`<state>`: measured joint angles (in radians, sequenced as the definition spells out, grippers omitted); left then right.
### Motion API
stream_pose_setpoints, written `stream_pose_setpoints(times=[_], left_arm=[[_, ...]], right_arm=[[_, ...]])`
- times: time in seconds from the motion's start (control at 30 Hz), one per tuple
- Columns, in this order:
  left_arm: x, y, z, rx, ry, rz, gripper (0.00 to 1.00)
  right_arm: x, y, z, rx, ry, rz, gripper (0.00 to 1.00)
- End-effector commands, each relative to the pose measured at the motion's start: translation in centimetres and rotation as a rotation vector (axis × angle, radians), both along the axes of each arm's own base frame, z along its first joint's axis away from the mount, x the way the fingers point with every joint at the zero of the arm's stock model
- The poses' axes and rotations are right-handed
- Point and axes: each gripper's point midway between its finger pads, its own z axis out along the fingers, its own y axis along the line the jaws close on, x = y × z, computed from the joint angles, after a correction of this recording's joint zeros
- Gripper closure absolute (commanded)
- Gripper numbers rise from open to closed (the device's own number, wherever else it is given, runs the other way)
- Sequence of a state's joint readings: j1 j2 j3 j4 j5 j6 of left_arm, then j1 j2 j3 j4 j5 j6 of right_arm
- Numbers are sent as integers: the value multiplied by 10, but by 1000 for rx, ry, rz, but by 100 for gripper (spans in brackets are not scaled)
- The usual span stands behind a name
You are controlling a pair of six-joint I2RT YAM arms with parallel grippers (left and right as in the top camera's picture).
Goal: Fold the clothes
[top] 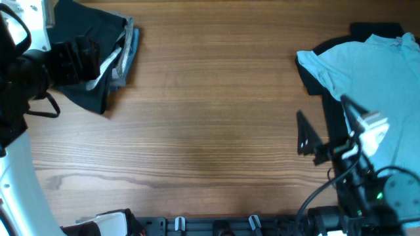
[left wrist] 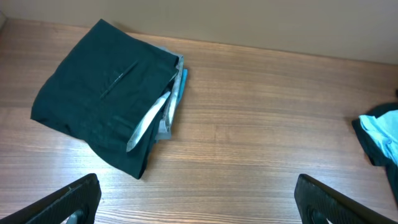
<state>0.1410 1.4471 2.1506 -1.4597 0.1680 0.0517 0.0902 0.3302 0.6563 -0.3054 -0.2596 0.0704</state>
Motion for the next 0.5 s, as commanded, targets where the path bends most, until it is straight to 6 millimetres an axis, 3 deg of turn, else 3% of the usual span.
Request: stream_pose_setpoints(times=[0.0,0.13,0.3,0.47], left_arm=[[-3,-1,2,17,-9,-15,0],[-3,-1,2,17,-9,-15,0],[-3,-1,2,17,-9,-14,0],[-3,-1,2,17,-9,-14,0]], right_arm=[[-2,-7,-62,-22,28,-44,0],[9,-6,-121,-11,9,-43,0],[20,-6,-159,-12,-8,-46,0],[20,-5,-159,-13,-6,-43,0]])
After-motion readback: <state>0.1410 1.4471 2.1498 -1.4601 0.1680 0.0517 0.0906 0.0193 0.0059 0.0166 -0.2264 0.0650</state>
